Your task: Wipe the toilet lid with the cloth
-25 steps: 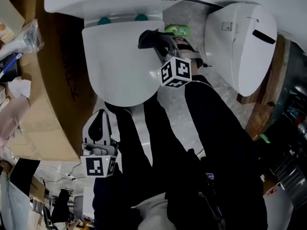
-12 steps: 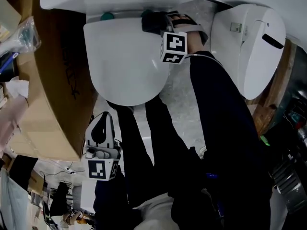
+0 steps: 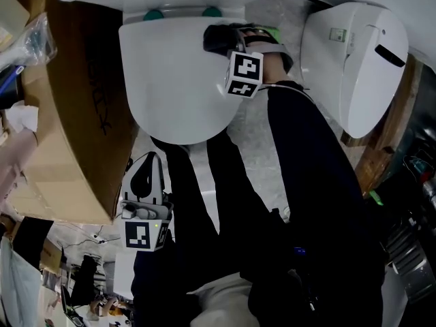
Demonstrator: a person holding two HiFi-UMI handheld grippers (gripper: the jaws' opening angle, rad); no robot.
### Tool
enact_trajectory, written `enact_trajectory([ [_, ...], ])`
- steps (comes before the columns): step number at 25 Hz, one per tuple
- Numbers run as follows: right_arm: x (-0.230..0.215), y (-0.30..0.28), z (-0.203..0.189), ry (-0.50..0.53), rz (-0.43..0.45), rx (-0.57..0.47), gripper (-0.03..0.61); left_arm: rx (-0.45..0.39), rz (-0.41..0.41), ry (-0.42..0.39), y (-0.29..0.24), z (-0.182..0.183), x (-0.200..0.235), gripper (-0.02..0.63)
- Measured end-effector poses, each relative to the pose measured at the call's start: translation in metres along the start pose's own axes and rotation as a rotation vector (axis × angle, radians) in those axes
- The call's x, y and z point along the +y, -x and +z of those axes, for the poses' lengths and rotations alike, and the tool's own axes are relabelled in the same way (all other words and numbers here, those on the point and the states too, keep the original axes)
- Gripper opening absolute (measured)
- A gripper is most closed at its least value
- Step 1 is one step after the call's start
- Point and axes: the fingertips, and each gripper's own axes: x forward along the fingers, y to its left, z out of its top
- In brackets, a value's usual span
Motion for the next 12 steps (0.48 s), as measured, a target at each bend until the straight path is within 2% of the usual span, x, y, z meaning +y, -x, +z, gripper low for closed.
enact_trajectory([
  [12, 0.130, 0.030, 0.003, -0.011, 0.127, 0.005, 0.072, -0.017, -0.054, -0.034, 0.016, -0.008, -0.011, 0.014],
])
